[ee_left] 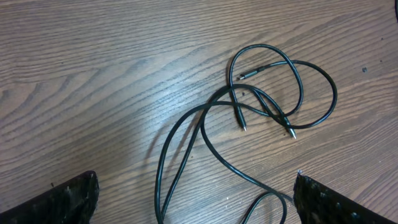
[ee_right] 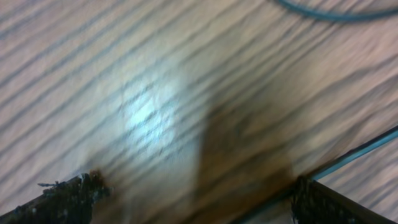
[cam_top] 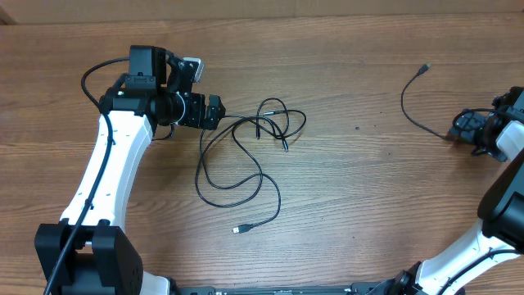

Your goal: Untangle cables

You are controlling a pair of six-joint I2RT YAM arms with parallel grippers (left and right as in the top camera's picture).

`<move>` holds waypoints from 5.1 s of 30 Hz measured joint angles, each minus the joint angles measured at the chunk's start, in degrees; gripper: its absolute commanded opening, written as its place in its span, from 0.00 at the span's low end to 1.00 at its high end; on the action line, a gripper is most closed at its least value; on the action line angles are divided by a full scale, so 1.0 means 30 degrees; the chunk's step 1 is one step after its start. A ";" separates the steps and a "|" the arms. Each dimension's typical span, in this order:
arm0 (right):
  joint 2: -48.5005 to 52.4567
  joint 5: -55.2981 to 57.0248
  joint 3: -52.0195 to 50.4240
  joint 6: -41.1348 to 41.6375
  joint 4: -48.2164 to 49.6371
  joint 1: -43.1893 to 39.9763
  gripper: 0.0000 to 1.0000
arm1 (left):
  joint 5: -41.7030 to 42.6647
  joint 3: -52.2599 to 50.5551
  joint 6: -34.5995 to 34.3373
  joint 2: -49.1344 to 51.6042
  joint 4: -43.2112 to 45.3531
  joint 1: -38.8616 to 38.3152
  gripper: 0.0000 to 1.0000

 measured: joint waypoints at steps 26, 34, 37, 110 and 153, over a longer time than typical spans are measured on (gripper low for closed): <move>0.2477 -0.0517 0.1705 -0.0444 0.4590 0.0080 1.00 | 0.0000 0.0000 0.0000 0.0000 -0.0007 -0.0007 1.00; 0.0335 -0.0889 0.0634 -0.0444 0.0896 0.0168 1.00 | 0.0000 0.0000 0.0000 0.0000 -0.0007 0.0000 0.99; -0.0656 -0.0976 0.0401 -0.0423 0.0073 0.0408 1.00 | 0.0000 0.0000 0.0000 0.0000 -0.0007 -0.0007 0.99; -0.3708 0.1064 -0.8182 0.0357 0.8218 0.2069 1.00 | 0.0000 0.0000 0.0000 0.0000 -0.0007 -0.0007 1.00; 0.4029 0.1137 -0.2652 0.0124 1.7216 -0.1625 1.00 | 0.0000 0.0000 0.0000 0.0000 0.0000 0.0000 1.00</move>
